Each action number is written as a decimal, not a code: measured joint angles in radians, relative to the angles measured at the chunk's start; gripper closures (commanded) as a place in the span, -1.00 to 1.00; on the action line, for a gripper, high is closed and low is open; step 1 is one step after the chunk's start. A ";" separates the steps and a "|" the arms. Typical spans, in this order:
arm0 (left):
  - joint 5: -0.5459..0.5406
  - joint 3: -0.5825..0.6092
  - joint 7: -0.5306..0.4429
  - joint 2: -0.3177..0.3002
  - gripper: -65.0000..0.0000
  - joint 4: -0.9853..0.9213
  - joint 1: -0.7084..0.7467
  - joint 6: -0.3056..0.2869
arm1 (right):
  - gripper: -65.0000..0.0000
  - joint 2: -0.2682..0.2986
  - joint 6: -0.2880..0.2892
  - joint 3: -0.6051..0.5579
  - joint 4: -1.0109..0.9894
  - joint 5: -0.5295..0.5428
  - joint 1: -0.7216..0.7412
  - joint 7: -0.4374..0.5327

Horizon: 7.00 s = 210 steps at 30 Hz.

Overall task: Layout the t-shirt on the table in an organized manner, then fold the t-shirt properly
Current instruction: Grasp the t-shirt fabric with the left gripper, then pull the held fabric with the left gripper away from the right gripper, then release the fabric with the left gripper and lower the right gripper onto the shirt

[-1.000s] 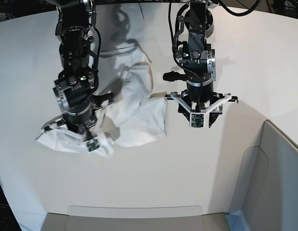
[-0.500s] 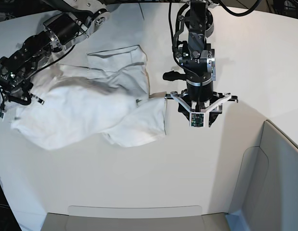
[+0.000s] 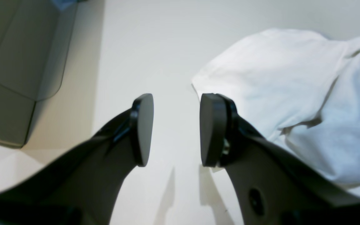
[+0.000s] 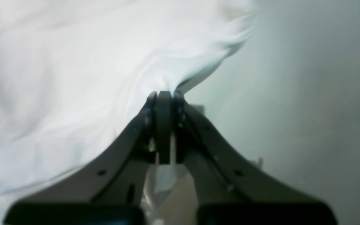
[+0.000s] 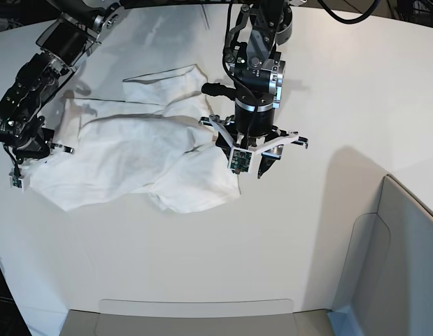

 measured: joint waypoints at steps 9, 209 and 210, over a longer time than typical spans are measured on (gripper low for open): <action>0.003 0.000 -0.001 -0.030 0.21 0.000 -0.001 0.000 | 1.00 -0.010 0.000 0.002 0.064 0.024 -0.015 0.001; 0.175 -0.541 -0.031 -0.210 -0.07 -0.069 -0.218 -0.181 | 0.11 -0.220 -0.247 -1.097 -0.029 -0.528 -0.229 0.123; 0.175 -0.541 -0.031 -0.210 -0.07 -0.069 -0.218 -0.181 | 0.12 -0.220 -0.269 -1.097 -0.029 -0.530 -0.229 0.136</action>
